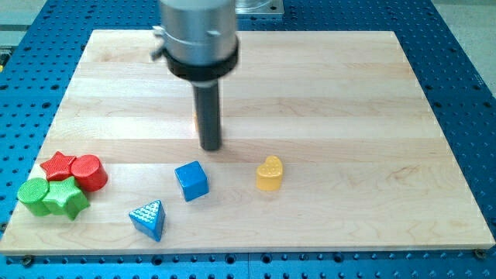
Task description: Move the hexagon to the top side of the board
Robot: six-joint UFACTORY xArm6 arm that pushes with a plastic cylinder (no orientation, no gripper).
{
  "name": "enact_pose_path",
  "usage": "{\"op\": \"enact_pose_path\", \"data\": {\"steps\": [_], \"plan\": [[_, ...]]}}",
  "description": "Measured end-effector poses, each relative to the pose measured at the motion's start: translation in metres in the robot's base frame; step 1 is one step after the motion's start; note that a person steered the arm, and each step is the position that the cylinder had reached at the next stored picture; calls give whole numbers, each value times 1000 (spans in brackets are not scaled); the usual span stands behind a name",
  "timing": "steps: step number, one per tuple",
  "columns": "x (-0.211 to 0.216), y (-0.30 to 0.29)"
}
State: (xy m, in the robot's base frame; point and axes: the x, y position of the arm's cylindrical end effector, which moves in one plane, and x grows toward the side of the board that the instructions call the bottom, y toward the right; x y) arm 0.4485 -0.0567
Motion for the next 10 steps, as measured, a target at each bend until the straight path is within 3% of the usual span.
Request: {"op": "enact_pose_path", "data": {"steps": [1,2,3,4,5,6,7,8,9,10], "plan": [[-66,67],[-10,47],[-5,-48],[-52,4],[-59,133],[-52,79],[-71,38],[-135,144],[-104,114],[-92,198]]}}
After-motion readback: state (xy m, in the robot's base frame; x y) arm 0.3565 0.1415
